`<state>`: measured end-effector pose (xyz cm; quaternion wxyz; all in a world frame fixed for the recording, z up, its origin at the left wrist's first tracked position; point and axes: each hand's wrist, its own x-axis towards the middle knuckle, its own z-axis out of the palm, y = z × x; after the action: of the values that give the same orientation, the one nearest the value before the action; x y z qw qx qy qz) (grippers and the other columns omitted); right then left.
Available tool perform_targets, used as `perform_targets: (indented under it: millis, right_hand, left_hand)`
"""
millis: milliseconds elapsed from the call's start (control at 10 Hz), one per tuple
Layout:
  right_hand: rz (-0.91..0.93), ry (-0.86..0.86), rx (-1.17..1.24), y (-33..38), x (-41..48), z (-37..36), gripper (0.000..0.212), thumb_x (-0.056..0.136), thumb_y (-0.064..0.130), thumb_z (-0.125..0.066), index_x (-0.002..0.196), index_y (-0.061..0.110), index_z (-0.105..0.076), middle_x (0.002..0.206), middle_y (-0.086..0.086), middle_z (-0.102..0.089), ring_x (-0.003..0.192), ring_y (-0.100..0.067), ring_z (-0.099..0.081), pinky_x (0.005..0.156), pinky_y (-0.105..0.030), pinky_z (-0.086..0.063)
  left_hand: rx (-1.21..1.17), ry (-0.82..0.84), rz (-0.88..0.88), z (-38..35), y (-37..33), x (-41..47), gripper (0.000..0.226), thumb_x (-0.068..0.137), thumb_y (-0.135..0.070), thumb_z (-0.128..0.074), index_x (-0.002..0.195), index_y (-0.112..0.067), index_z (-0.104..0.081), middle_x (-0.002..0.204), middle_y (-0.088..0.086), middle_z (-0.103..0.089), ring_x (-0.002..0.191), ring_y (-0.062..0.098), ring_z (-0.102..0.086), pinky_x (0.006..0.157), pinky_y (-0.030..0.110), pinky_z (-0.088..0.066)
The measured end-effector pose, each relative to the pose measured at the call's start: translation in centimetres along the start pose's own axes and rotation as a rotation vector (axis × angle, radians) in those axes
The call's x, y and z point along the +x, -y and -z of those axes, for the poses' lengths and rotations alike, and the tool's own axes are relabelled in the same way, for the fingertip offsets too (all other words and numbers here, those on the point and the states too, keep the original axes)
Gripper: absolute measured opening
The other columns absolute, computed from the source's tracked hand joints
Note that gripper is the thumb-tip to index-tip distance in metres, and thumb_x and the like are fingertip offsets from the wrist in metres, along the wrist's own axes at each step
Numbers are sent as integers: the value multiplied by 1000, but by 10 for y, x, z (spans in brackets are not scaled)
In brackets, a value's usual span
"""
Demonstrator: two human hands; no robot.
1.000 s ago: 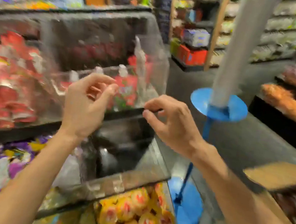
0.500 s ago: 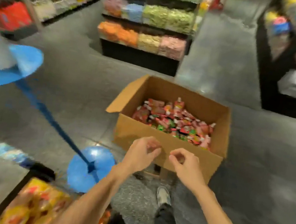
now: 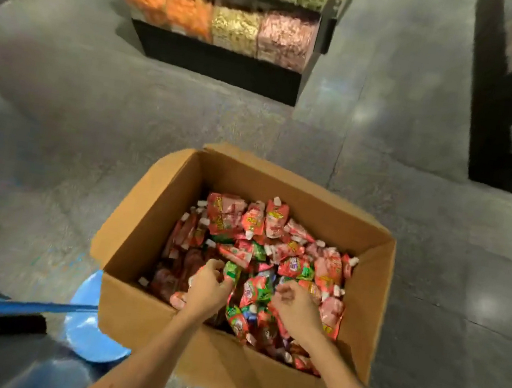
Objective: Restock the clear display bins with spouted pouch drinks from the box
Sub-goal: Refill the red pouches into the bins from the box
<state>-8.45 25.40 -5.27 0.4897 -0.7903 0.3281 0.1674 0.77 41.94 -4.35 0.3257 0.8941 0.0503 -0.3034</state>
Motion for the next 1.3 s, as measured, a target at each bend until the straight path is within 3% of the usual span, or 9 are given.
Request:
perform_targets:
  millis: [300, 500, 600, 700, 800, 900, 1000, 1100, 1300]
  right_hand:
    - [-91, 100, -159, 27, 110, -40, 46, 96, 21, -63, 139, 22, -48, 135, 2, -56, 115, -18, -58, 92, -33, -51]
    - [295, 86, -706, 49, 178, -48, 92, 77, -26, -49, 155, 17, -26, 164, -3, -15, 151, -29, -12, 112, -49, -39]
    - [380, 174, -942, 66, 207, -48, 96, 79, -22, -52, 158, 16, -13, 166, -5, -3, 152, -30, -1, 115, -47, -34]
    - [450, 248, -1145, 73, 227, -44, 86, 85, -12, -56, 157, 15, -15, 165, -8, -8, 151, -31, -7, 118, -42, -22]
    - [492, 251, -1147, 76, 240, -42, 71, 88, -5, -58, 151, 15, -32, 160, -12, -20, 147, -32, -17, 108, -43, -31]
    - [480, 190, -1058, 89, 251, -41, 48, 89, 22, -68, 133, 14, -51, 156, -10, -28, 142, -31, -26, 95, -44, -43]
    - [447, 217, -882, 100, 261, -53, 45, 86, 38, -73, 119, 12, -57, 153, -13, -34, 136, -32, -36, 99, -41, -41]
    - [314, 383, -894, 112, 266, -76, 42, 87, 36, -72, 115, 7, -58, 131, -19, -49, 124, -35, -46, 97, -38, -38]
    - [238, 394, -1004, 131, 263, -91, 38, 84, 31, -73, 106, 11, -49, 92, -3, -52, 106, -33, -58, 99, -48, -36]
  left_hand:
    - [-404, -11, 396, -17, 33, 146, 52, 76, -32, -76, 120, -10, -60, 99, 9, -71, 89, 29, -70, 83, 45, -59]
    - [-680, 57, 587, 1, -10, 176, 18, 97, -17, -60, 100, -1, -69, 74, 4, -61, 46, 2, -57, 45, 21, -53]
    - [-730, 94, 630, 2, -15, 183, 24, 101, -10, -49, 117, -3, -67, 79, 10, -65, 53, 16, -65, 51, 19, -55]
    - [-842, 119, 673, 3, -7, 198, 20, 99, -17, -57, 116, -8, -64, 79, 9, -64, 61, 19, -61, 54, 25, -53]
    - [-762, -188, 576, 1, 15, 224, 38, 93, -49, -55, 128, -36, -64, 119, 10, -68, 80, -8, -59, 103, 50, -45]
    - [-145, -97, 504, 6, 3, 214, 38, 107, -8, -31, 131, -16, -59, 146, 22, -47, 126, 8, -54, 114, 34, -29]
    - [-500, -31, 486, 14, 2, 200, 29, 105, -8, -41, 129, 0, -53, 120, 17, -63, 114, 29, -59, 94, 37, -46]
    - [-620, -366, 314, 17, 19, 203, 24, 102, -18, -52, 115, 1, -58, 103, 8, -63, 106, 28, -62, 87, 32, -45]
    - [-650, -271, 168, 26, 33, 214, 16, 98, -23, -62, 105, -10, -67, 104, -2, -69, 92, 1, -63, 84, 17, -49]
